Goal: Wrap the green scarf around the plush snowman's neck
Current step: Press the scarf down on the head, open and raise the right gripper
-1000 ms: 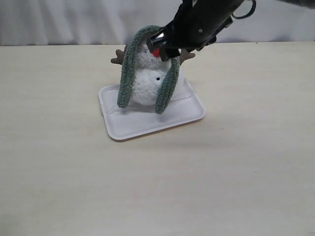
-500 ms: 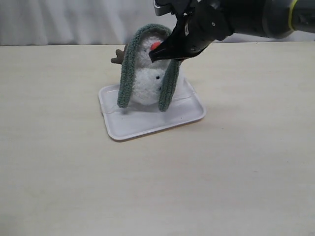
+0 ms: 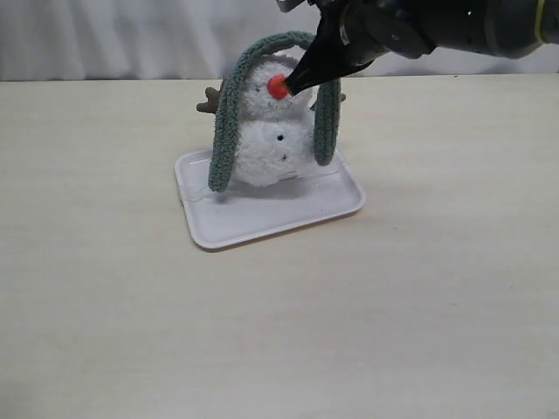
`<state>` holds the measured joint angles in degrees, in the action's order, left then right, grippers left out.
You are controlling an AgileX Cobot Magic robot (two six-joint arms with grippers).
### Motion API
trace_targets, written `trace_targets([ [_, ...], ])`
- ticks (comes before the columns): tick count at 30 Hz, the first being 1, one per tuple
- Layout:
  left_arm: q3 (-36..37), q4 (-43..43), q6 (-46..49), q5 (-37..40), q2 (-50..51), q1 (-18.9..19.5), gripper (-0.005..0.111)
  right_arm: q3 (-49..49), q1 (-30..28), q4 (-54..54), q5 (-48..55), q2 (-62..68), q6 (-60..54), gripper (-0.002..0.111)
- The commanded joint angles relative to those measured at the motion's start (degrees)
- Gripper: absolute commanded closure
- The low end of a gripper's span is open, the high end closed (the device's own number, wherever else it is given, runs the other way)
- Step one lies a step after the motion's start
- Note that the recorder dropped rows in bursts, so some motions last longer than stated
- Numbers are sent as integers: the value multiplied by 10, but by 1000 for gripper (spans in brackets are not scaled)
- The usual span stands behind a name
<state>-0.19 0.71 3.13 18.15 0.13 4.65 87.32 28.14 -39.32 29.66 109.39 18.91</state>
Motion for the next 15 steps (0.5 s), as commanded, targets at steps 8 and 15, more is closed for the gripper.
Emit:
trace_targets([
  [8, 2, 0, 0, -6, -1, -1, 107, 40, 0, -43, 23, 56, 89, 104],
  [15, 2, 0, 0, -6, -1, -1, 107, 63, 6, 8, 19, 58, 83, 104],
])
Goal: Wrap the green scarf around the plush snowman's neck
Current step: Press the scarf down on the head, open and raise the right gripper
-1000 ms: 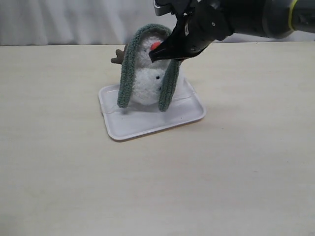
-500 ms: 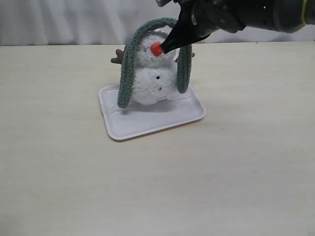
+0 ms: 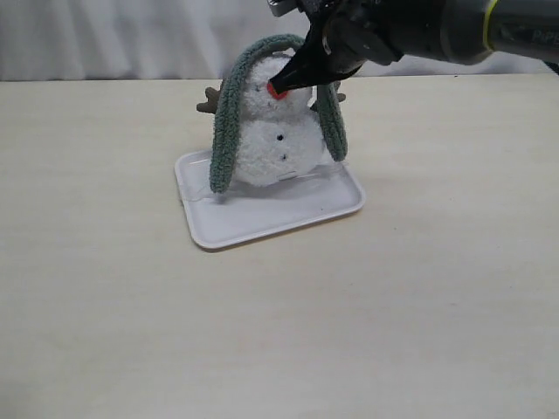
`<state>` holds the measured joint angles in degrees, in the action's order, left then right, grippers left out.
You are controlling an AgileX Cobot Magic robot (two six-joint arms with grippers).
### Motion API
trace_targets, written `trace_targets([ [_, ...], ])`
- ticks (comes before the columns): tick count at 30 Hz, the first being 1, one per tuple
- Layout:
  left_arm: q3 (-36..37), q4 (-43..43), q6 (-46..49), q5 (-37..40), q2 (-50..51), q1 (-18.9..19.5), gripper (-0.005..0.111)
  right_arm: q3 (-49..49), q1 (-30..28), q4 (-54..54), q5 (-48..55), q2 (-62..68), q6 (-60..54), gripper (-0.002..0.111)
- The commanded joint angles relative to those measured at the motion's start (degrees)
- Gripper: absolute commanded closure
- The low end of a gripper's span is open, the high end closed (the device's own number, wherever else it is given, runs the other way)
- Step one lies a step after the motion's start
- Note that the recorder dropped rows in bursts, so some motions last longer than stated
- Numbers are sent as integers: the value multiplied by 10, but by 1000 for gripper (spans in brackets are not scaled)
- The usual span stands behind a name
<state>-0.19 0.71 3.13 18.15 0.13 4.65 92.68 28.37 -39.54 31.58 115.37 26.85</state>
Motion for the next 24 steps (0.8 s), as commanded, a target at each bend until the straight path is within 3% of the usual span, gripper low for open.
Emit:
trace_targets([
  [1, 2, 0, 0, -6, -1, -1, 107, 10, 4, 12, -2, -2, 7, 104],
  [5, 2, 0, 0, -6, -1, -1, 107, 10, 4, 32, 9, -2, 0, 95],
  [11, 2, 0, 0, -6, -1, -1, 107, 12, 4, 45, 73, -2, -7, 66],
  [14, 2, 0, 0, -6, -1, -1, 107, 21, 5, 46, 108, -3, -7, 57],
  [18, 2, 0, 0, -6, -1, -1, 107, 44, 9, 84, 147, -12, -37, 57],
  [24, 2, 0, 0, -6, -1, -1, 107, 52, 37, 165, 189, -52, -179, 57],
])
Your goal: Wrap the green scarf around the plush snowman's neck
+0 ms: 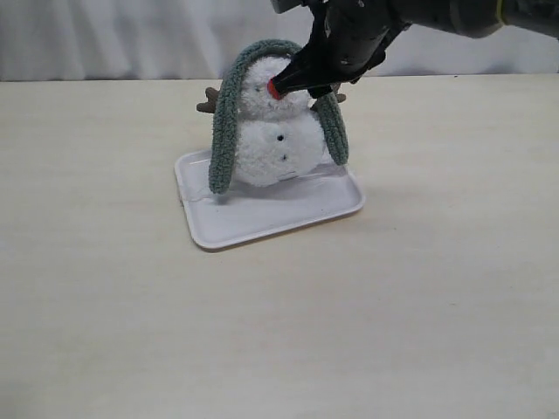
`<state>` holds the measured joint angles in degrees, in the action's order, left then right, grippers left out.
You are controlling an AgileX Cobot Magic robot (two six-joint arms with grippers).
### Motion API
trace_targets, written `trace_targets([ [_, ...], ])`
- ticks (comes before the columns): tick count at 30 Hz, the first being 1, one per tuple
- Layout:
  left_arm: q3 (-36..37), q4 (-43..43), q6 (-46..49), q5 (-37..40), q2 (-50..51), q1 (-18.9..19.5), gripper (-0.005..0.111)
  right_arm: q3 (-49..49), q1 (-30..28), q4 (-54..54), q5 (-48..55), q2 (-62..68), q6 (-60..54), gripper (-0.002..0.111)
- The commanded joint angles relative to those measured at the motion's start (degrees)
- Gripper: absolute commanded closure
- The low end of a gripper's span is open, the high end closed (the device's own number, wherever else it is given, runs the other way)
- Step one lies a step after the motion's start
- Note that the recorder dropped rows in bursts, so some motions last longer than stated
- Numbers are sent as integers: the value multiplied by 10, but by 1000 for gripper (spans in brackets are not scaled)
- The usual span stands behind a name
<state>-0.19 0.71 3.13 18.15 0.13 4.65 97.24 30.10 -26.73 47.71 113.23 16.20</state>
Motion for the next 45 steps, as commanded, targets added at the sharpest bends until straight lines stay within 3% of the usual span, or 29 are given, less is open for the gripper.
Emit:
trace_targets([
  [1, 2, 0, 0, -6, -1, -1, 107, 7, 27, 35, 31, -43, -68, 57],
  [3, 2, 0, 0, -6, -1, -1, 107, 7, 32, 35, 30, -66, -54, 60],
  [7, 2, 0, 0, -6, -1, -1, 107, -15, 34, 36, 8, -136, -34, 86],
  [8, 2, 0, 0, -6, -1, -1, 107, -46, 34, 36, -6, -179, -34, 99],
  [9, 2, 0, 0, -6, -1, -1, 107, -91, 34, 37, -29, -232, -34, 104],
  [16, 2, 0, 0, -6, -1, -1, 107, -280, 34, 90, -161, -460, -34, 104],
  [24, 2, 0, 0, -6, -1, -1, 107, -375, 34, 100, -145, -660, -34, 104],
  [27, 2, 0, 0, -6, -1, -1, 107, -381, 34, 102, -79, -650, -34, 101],
  [31, 2, 0, 0, -6, -1, -1, 107, -352, 34, 102, 16, -553, -53, 82],
  [34, 2, 0, 0, -6, -1, -1, 107, -301, 25, 115, -1, -461, -53, 73],
  [38, 2, 0, 0, -6, -1, -1, 107, -214, -44, 187, 1, -331, -68, 65],
  [42, 2, 0, 0, -6, -1, -1, 107, -124, -97, 345, -10, -204, -206, 65],
  [45, 2, 0, 0, -6, -1, -1, 107, -59, -93, 363, -95, -118, -294, 65],
])
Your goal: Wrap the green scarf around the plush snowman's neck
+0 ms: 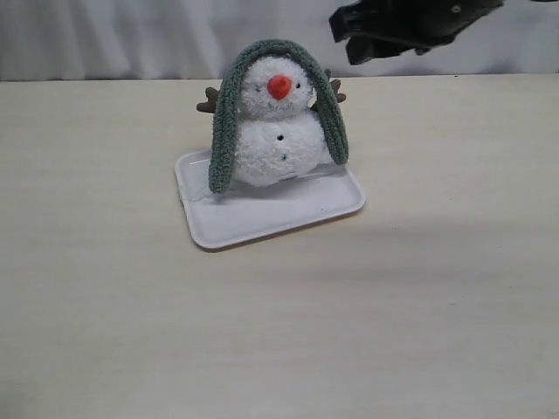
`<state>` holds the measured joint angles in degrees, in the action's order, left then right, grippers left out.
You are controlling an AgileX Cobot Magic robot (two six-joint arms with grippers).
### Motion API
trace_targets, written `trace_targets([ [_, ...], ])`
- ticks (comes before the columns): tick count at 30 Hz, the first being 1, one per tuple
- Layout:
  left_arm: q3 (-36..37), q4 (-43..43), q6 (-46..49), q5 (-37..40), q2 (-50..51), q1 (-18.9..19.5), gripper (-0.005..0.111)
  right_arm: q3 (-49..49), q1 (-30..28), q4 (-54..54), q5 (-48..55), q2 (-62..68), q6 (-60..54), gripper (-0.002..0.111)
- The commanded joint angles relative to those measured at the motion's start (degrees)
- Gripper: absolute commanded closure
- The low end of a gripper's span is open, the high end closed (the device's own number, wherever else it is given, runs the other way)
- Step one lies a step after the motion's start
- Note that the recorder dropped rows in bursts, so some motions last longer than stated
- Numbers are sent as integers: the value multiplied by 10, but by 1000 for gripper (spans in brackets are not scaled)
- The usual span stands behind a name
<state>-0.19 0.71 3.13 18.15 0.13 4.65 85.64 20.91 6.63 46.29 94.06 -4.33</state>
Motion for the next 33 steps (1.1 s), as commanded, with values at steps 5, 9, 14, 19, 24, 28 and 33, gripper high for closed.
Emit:
trace_targets([
  [5, 2, 0, 0, -6, -1, -1, 107, 179, -1, -26, -107, 197, -87, 65],
  [9, 2, 0, 0, -6, -1, -1, 107, 276, -1, -60, -52, 259, -162, 65],
  [14, 2, 0, 0, -6, -1, -1, 107, 313, 9, 3, -28, 279, -310, 65],
  [19, 2, 0, 0, -6, -1, -1, 107, 313, 20, 2, 7, 279, -383, 65],
  [24, 2, 0, 0, -6, -1, -1, 107, 313, 23, 2, 7, 279, -393, 65],
  [28, 2, 0, 0, -6, -1, -1, 107, 313, 25, 0, -2, 286, -409, 65],
  [33, 2, 0, 0, -6, -1, -1, 107, 313, 26, -25, -16, 306, -412, 65],
])
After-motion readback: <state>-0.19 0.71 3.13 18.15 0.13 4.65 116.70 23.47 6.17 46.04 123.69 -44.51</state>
